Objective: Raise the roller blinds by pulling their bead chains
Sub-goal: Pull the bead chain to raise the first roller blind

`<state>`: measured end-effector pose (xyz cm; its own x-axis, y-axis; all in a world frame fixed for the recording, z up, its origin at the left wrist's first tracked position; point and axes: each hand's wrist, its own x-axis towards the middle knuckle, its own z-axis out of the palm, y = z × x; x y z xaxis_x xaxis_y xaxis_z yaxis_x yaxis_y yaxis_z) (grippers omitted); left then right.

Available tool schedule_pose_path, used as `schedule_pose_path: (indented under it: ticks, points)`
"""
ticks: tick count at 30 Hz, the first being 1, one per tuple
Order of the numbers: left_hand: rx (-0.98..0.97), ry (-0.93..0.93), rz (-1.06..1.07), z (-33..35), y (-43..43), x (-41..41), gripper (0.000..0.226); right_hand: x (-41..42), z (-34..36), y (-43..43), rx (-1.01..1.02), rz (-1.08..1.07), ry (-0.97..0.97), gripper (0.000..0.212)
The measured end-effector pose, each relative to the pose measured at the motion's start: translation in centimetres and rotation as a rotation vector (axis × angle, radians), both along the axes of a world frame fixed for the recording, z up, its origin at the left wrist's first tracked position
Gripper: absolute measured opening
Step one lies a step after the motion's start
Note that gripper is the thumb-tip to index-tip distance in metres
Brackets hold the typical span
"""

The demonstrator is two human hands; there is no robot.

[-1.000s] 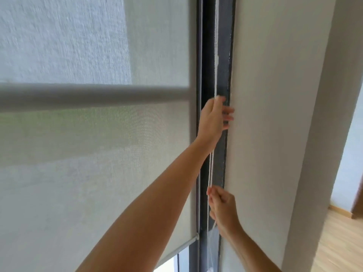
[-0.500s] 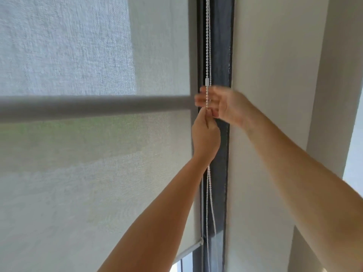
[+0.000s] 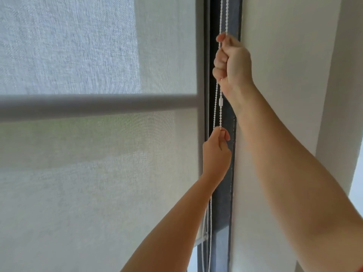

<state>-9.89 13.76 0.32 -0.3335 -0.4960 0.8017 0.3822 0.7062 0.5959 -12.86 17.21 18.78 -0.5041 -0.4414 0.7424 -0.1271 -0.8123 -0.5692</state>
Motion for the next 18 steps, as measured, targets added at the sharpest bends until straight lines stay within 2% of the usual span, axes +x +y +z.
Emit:
schedule_pose_path:
  ticks: [5, 10, 13, 15, 18]
  points:
    - [0.016, -0.166, 0.041, -6.5, -0.9, -0.1, 0.031, -1.1, -6.5, -0.8, 0.076, -0.013, -0.028, 0.028]
    - [0.035, -0.49, 0.003, -14.7, -0.7, -0.1, 0.031, -3.1, -15.5, -0.8, 0.21, -0.05, -0.096, 0.034]
    - [0.033, -0.657, -0.032, -18.2, -0.3, 0.7, 0.038, -3.9, -20.0, -0.6, 0.324, 0.009, -0.166, 0.036]
    - [0.074, -0.696, -0.066, -18.4, 0.0, 1.4, 0.041, -4.6, -20.7, -0.4, 0.393, 0.107, -0.188, 0.035]
    - [0.124, -0.754, -0.158, -15.5, 0.0, 1.1, 0.034, -5.3, -16.8, 0.3, 0.493, 0.24, -0.037, 0.018]
